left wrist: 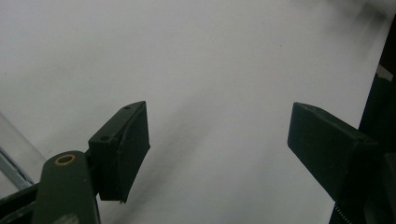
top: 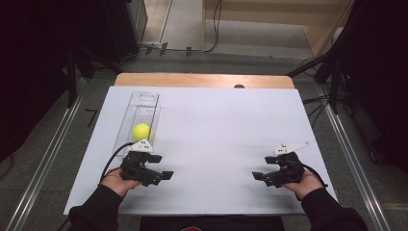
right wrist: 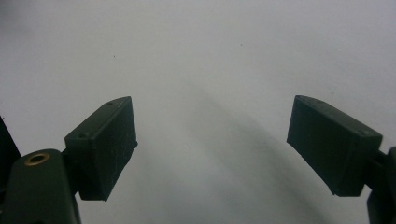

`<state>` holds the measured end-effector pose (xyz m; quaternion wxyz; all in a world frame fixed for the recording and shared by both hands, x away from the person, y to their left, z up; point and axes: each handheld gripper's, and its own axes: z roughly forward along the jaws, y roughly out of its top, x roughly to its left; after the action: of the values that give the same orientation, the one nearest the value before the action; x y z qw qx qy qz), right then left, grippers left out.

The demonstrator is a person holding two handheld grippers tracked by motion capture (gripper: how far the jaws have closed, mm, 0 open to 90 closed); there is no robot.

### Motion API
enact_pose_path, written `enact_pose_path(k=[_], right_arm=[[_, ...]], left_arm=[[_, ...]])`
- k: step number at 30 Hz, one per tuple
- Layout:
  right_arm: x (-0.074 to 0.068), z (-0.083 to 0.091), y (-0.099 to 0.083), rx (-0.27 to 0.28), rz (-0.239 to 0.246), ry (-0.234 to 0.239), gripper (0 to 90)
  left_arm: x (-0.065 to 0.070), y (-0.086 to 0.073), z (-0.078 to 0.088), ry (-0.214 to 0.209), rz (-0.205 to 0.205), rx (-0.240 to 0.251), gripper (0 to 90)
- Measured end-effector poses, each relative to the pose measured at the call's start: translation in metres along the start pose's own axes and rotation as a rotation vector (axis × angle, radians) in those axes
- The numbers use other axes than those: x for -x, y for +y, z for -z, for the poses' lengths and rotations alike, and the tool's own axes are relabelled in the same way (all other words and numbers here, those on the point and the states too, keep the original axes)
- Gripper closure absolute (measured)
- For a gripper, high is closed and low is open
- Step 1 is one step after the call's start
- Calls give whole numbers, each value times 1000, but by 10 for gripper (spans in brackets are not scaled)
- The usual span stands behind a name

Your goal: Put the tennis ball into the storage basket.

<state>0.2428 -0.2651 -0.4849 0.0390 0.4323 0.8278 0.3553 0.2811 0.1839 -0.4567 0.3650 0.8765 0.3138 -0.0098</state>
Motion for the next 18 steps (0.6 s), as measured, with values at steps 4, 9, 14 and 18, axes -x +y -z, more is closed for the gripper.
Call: enact_pose_path(k=[4, 9, 14, 18], right_arm=[[0, 0, 0, 0, 0, 0, 137], [0, 0, 0, -1, 1, 0, 137], [0, 0, 0, -1, 1, 1, 137], [0, 0, 0, -1, 2, 2, 137]], left_arm=[[0, 0, 0, 0, -3, -1, 212], [0, 0, 0, 0, -3, -1, 212], [0, 0, 0, 0, -4, 0, 212], [0, 0, 0, -1, -5, 3, 212]])
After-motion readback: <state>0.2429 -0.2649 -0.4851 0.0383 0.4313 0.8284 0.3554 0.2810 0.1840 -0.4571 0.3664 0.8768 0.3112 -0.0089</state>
